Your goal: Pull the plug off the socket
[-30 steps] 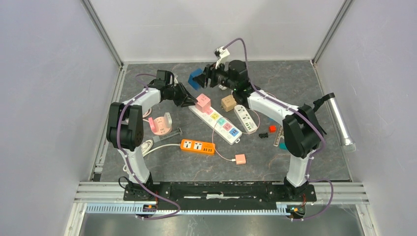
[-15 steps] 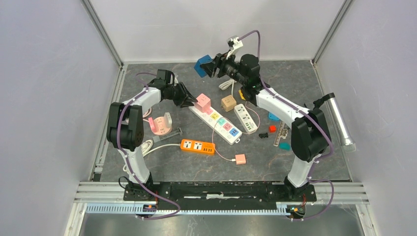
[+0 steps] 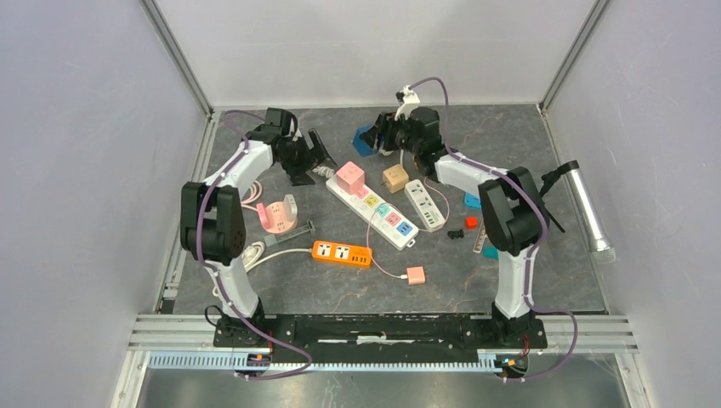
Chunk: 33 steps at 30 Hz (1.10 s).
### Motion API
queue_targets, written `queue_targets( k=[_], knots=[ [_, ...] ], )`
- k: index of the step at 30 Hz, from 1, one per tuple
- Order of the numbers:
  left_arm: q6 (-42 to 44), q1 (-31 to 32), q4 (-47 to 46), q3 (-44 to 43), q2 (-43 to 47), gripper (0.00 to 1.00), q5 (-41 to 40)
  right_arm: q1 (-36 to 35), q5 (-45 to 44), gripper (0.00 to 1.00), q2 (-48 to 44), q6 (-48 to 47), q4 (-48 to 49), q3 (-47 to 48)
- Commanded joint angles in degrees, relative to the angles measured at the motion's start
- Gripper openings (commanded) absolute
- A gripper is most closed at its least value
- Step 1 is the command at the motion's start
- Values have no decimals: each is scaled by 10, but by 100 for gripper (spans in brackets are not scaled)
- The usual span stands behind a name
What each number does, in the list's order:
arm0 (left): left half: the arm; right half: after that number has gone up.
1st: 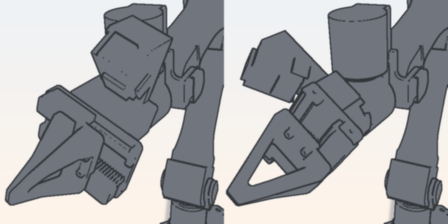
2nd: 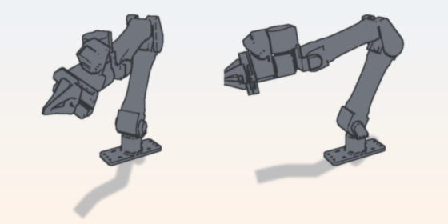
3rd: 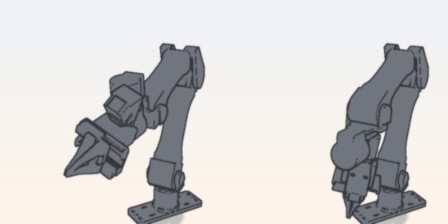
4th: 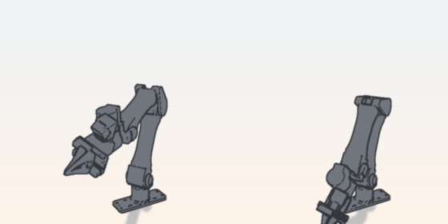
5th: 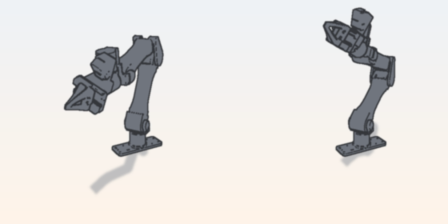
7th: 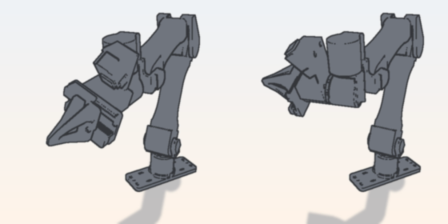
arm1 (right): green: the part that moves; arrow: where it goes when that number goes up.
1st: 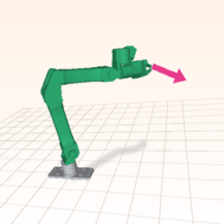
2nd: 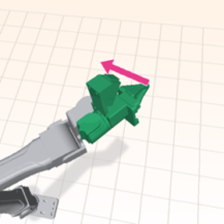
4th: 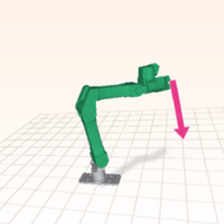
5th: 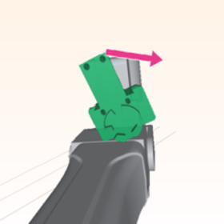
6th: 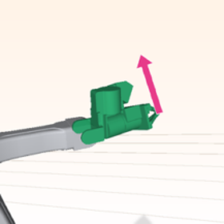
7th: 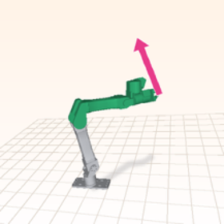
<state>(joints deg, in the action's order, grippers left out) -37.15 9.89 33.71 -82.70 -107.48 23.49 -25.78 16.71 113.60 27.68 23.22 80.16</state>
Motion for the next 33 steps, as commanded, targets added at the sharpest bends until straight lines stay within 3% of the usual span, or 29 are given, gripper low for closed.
queue_targets(
  k=[1, 7, 12, 16, 21, 33],
  knots=[
    [36, -5, 32, -8, 57, 99, -47, 1, 30, 13, 38, 20, 18, 38],
    [54, -5, 51, -1, 81, 100, -83, 1, 35, 18, 72, 29, 11, 37],
    [59, -5, 51, 5, 95, 100, -99, 1, 45, 36, 95, 38, -1, 44],
    [62, -6, 51, 11, 99, 100, -107, 1, 39, 56, 94, 39, -4, 38],
    [62, -5, 51, 29, 98, 100, -107, 1, 29, 70, 90, 21, -21, 48],
    [58, -6, 51, 39, 94, 100, -94, 1, 20, 79, 80, -3, -31, 43]
  ],
)
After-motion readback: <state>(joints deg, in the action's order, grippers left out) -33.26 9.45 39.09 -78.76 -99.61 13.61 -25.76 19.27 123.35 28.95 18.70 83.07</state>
